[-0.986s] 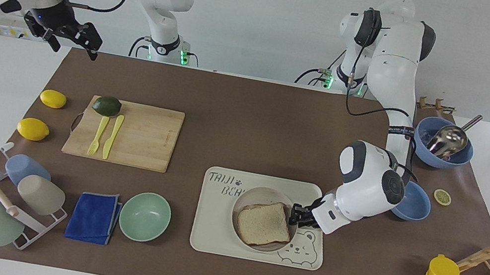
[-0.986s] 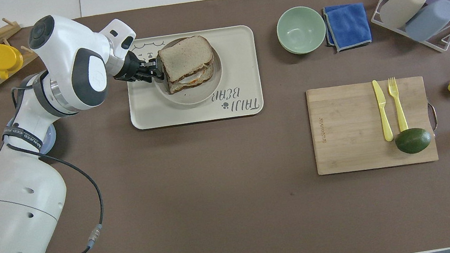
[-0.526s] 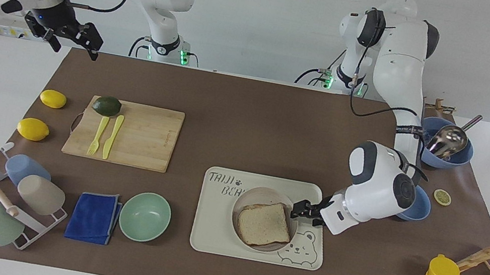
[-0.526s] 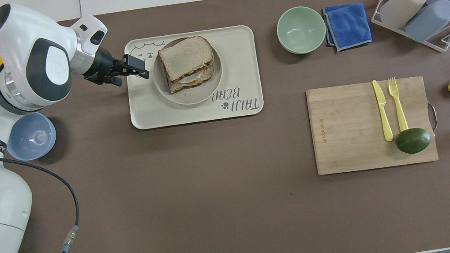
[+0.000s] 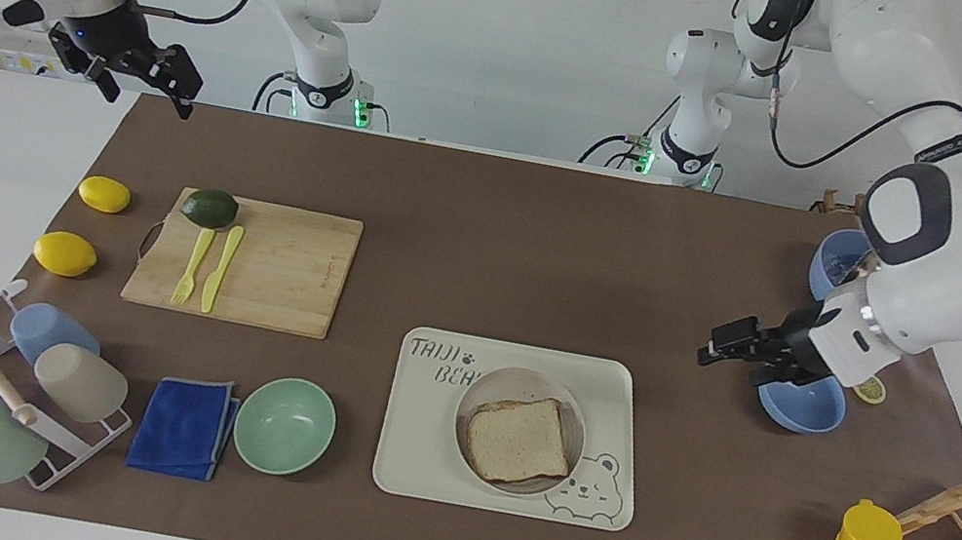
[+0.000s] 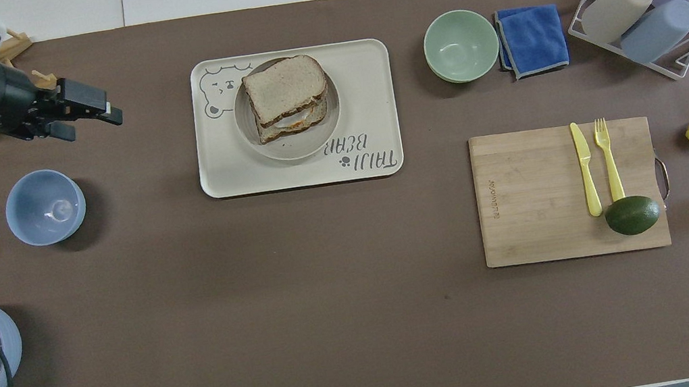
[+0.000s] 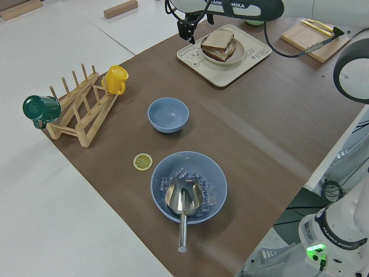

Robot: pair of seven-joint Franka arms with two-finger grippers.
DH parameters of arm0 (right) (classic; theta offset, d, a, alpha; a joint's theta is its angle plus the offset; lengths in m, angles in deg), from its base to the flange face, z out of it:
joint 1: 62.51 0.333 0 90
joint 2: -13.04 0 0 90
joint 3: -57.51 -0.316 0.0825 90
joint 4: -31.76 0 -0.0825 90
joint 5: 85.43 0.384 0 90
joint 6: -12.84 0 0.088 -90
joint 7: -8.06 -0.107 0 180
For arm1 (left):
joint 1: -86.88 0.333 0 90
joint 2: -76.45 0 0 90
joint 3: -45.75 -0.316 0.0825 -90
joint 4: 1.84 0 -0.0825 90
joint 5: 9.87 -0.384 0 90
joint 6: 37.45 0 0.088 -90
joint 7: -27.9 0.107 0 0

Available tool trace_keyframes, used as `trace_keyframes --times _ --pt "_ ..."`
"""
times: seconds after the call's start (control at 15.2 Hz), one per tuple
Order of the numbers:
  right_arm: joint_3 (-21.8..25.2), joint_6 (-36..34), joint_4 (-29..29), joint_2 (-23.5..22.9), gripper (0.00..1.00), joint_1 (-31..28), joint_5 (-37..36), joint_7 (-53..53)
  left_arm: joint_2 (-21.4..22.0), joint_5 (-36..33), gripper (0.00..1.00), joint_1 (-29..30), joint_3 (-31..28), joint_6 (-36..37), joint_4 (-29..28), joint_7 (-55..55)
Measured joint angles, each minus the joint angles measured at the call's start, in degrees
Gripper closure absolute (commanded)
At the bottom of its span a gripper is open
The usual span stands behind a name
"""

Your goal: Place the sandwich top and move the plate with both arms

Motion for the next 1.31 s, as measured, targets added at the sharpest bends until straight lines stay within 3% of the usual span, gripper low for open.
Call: trace_keyframes --times 0.66,1.05,1.31 --pt "0.0 0.0 0.0 0.01 0.0 0.0 0.0 0.0 15.38 -19.01 0.0 -2.76 0.32 13.19 -1.22 -13.49" --pt "0.0 0.0 0.0 0.01 0.0 0.0 0.0 0.0 26.41 -19.92 0.0 -3.2 2.07 14.72 -14.21 -14.21" --pt "0.0 0.0 0.0 0.02 0.0 0.0 0.0 0.0 27.1 -20.02 0.0 -2.4 4.81 11.46 -18.43 -13.98"
